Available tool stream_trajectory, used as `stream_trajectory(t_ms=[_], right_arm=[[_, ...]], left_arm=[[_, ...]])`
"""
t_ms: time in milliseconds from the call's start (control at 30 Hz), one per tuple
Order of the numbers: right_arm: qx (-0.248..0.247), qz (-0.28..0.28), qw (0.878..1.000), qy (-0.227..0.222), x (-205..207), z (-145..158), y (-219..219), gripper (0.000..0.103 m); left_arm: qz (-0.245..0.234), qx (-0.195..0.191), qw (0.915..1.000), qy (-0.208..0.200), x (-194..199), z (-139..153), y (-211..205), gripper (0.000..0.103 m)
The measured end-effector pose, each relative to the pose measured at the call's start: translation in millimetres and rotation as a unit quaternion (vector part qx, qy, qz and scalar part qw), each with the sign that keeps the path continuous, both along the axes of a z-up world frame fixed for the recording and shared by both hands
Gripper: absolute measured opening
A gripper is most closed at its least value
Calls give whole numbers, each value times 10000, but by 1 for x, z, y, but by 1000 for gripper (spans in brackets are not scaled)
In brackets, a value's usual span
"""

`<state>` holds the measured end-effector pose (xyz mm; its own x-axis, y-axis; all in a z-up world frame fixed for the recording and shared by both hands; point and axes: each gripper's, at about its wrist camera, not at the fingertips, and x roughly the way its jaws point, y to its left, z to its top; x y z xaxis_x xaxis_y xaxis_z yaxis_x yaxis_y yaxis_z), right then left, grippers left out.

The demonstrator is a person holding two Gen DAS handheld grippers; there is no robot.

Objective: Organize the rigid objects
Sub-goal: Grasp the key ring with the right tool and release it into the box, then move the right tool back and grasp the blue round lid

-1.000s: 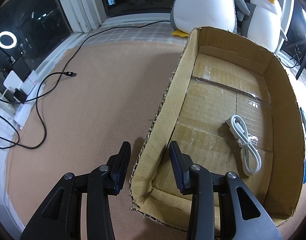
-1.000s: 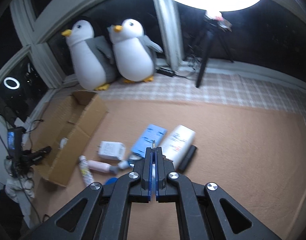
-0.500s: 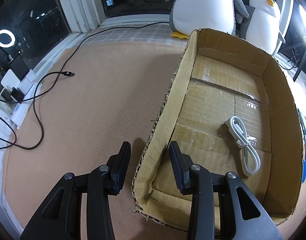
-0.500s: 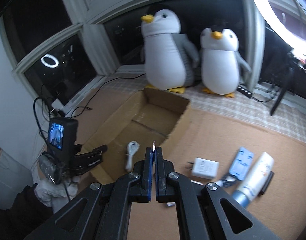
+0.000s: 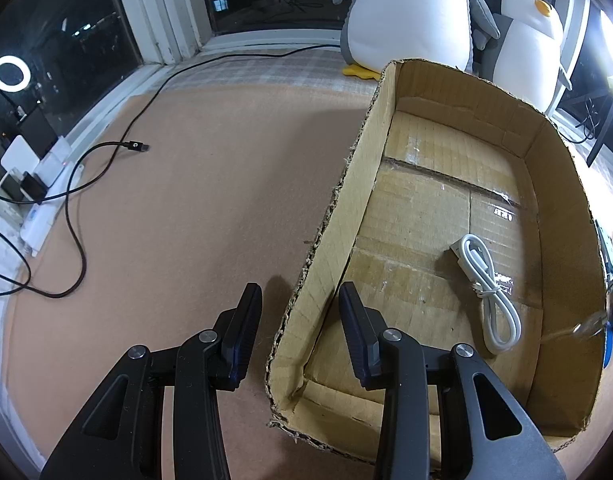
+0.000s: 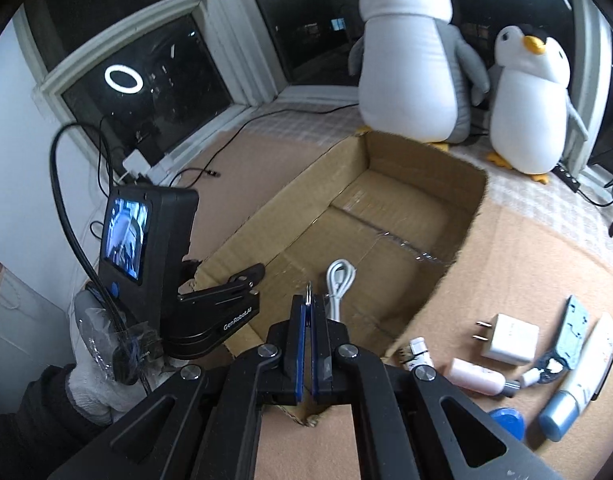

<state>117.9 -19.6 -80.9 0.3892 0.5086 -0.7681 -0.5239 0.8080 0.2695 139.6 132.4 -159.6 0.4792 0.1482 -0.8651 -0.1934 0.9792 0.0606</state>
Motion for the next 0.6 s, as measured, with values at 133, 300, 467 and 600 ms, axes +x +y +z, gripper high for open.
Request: stream_trajectory(t_ms=[133, 300, 467, 600], right_arm=[[-99, 56, 9999, 63, 1, -8, 7, 2], [-204, 63, 9998, 55, -1, -11, 10, 26], [-219, -5, 9996, -150, -4, -5, 7, 56], [-212, -76, 9997, -129, -3, -4, 1, 56]], left_arm=[[8, -9, 10000, -3, -1, 0, 0, 37], [7, -9, 10000, -5, -1, 0, 0, 37], [4, -8, 10000, -3, -1, 0, 1, 37], [3, -10, 10000, -3, -1, 0, 1, 37]])
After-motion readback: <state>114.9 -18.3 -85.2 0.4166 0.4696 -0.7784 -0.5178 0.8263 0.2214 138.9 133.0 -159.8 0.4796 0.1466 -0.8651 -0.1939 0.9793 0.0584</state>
